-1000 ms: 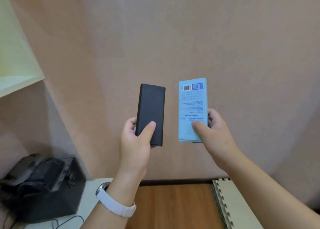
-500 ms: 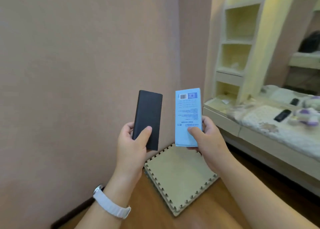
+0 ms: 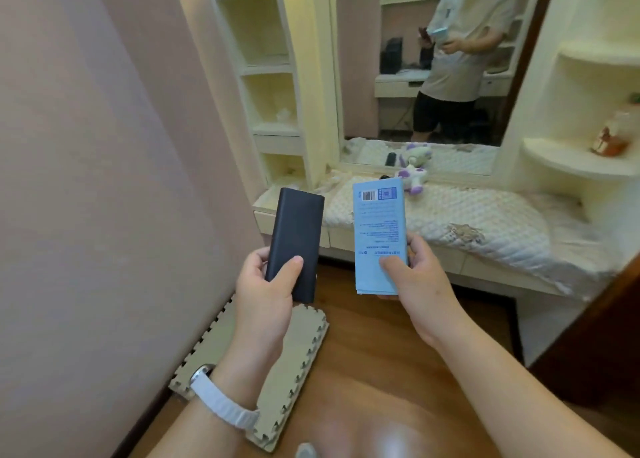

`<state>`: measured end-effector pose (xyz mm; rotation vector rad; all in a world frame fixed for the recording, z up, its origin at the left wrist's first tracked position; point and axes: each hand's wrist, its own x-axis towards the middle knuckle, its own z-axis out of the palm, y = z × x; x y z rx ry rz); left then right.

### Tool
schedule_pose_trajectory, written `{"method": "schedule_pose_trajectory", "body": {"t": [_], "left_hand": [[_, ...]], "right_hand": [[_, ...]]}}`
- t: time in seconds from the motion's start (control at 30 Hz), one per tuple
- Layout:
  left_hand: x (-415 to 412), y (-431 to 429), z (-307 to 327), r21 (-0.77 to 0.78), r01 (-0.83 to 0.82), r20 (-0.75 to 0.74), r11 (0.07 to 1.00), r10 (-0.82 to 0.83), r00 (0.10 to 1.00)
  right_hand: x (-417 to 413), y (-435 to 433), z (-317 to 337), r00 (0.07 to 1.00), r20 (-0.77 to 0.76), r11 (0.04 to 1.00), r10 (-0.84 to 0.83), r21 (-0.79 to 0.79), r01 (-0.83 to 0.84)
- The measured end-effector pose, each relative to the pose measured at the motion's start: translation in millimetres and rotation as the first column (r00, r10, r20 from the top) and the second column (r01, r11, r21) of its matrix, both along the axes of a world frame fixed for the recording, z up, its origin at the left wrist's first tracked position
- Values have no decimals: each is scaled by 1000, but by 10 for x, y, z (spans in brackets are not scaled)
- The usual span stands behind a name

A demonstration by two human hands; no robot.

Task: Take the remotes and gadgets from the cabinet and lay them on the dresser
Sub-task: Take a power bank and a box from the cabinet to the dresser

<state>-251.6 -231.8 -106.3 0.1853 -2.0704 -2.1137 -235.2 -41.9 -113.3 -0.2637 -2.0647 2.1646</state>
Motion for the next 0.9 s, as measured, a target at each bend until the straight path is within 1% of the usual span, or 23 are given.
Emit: {"method": "schedule_pose_trajectory", "body": {"t": [0.2, 0.33, 0.47, 0.6, 0.77, 0.9], "left_hand": [[-853, 229, -237, 17, 151, 46, 988, -151, 987], [-1481, 244, -292, 52, 208, 51, 977, -211, 976], [-2083, 148, -324, 99, 246, 52, 964, -252, 966], [-2633, 68, -409, 130, 278, 65, 952, -288, 955], [-3048, 68, -528, 142, 298, 93, 944, -312, 945], [-3356, 132, -630, 138, 306, 115, 942, -322, 940]], "right_hand": [[-513, 202, -79, 989, 29, 989, -142, 43, 141], [-1006, 171, -61, 973, 65, 973, -220, 78, 215], [-1563, 54, -21, 962, 80, 959, -263, 131, 251], [-2039, -69, -83, 949, 78, 944, -305, 151, 292], [-2466, -99, -177, 936, 101, 929, -336, 200, 312], [-2781, -18, -224, 938, 87, 930, -335, 193, 314]]}}
